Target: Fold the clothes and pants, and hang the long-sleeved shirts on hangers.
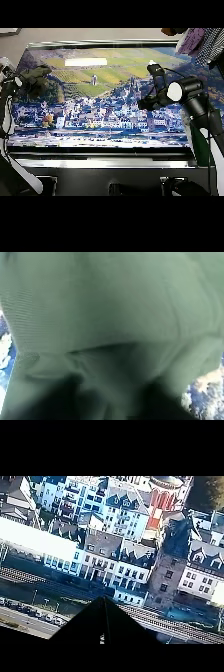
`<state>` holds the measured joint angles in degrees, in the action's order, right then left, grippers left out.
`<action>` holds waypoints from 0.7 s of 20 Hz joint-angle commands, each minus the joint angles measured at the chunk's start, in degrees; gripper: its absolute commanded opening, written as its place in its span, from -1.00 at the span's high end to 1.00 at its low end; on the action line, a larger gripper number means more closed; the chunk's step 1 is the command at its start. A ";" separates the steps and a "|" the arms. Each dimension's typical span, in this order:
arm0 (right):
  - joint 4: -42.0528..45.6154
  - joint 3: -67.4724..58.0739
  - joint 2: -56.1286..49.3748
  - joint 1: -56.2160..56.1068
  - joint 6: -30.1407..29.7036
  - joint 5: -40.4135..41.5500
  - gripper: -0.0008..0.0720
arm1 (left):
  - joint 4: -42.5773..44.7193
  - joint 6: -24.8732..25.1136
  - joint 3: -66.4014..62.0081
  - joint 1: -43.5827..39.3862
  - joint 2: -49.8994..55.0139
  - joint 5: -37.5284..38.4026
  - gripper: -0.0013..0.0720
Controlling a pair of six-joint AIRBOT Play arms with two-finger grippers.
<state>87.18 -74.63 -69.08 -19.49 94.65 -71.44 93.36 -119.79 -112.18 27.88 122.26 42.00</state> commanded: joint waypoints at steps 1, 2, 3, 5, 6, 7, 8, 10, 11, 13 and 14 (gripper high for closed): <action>0.00 -0.04 0.02 -0.07 0.02 -0.02 0.90 | -3.50 3.06 -1.86 0.26 1.38 3.45 0.92; 0.00 -0.04 0.02 -0.07 0.02 -0.02 0.90 | -5.16 5.42 -2.80 0.26 1.29 5.66 0.92; 0.00 -0.04 0.02 -0.07 0.02 -0.02 0.90 | -7.34 8.13 -3.74 0.24 0.92 8.57 0.93; 0.00 -0.04 0.02 -0.07 0.02 -0.02 0.90 | -13.03 12.50 -3.96 0.11 -1.09 13.99 0.93; 0.00 -0.04 0.02 -0.07 0.02 -0.02 0.90 | -16.39 15.26 -3.93 -0.15 -2.43 17.25 0.93; 0.00 -0.04 0.02 -0.07 0.02 -0.02 0.90 | -19.89 18.51 -3.93 -0.76 -4.11 21.27 0.93; 0.00 -0.04 0.02 -0.07 0.02 -0.02 0.90 | -22.73 21.51 -3.93 -1.64 -5.84 25.14 0.93; 0.00 -0.04 0.02 -0.07 0.02 -0.02 0.90 | -26.21 25.44 -3.80 -4.42 -9.94 32.30 0.94; 0.00 -0.04 0.02 -0.07 0.02 -0.02 0.90 | -26.84 26.05 -3.30 -6.14 -12.24 35.26 0.94; 0.00 -0.04 0.02 -0.07 0.02 -0.02 0.90 | -27.43 26.38 -1.97 -9.64 -16.70 39.91 0.94; 0.00 -0.04 0.02 -0.07 0.02 -0.02 0.90 | -27.52 26.43 -1.11 -11.50 -18.95 41.83 0.94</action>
<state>87.18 -74.63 -69.08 -19.49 94.65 -71.46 69.23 -96.33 -114.67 20.56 108.92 74.63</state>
